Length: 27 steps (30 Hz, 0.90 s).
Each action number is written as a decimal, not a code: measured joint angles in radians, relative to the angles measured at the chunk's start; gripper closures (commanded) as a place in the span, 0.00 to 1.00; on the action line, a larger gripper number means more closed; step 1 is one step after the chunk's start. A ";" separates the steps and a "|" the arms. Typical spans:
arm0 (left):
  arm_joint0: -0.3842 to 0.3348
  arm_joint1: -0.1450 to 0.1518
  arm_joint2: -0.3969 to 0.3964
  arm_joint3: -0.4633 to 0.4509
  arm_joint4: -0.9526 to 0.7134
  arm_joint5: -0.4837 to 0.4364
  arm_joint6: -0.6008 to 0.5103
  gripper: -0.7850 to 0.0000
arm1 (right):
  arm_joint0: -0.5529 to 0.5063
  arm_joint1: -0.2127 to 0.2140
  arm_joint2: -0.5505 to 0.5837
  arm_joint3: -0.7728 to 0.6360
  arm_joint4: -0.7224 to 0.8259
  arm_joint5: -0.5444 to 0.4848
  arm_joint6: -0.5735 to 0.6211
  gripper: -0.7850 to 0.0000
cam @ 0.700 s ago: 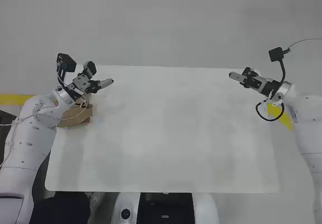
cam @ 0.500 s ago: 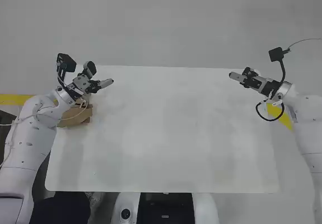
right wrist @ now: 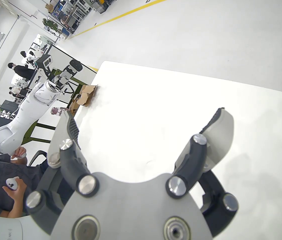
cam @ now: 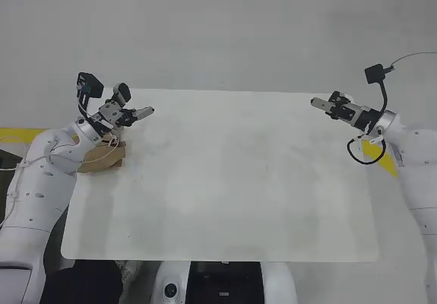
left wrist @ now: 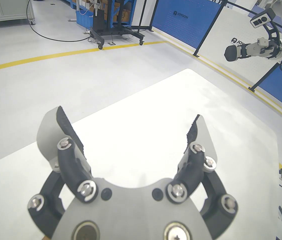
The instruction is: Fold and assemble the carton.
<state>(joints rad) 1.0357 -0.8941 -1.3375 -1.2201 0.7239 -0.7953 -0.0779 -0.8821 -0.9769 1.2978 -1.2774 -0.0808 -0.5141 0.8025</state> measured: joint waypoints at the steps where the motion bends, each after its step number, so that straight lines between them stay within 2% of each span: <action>1: 0.000 0.000 0.000 0.000 0.000 0.000 0.000 0.00 | 0.000 0.000 0.000 0.000 0.000 0.000 0.000 0.00; 11: 0.010 -0.001 0.001 -0.003 -0.035 -0.002 -0.023 0.00 | 0.000 0.000 0.000 0.000 0.000 0.000 0.000 0.00; 15: 0.011 0.003 -0.005 0.018 -0.276 -0.019 -0.197 0.00 | 0.000 0.000 0.000 0.000 0.000 0.000 0.000 0.00; 21: -0.011 0.022 -0.051 0.022 -0.653 0.084 -0.542 0.00 | 0.000 0.000 0.000 0.000 0.000 0.000 0.000 0.00; 27: -0.006 0.038 -0.106 0.054 -0.942 0.160 -0.782 0.00 | 0.000 0.000 0.000 0.000 0.000 0.000 0.000 0.00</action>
<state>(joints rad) 1.0296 -0.8558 -1.4432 -1.1661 -0.2178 -0.6357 -0.8595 -0.8821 -0.9769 1.2978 -1.2774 -0.0808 -0.5141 0.8025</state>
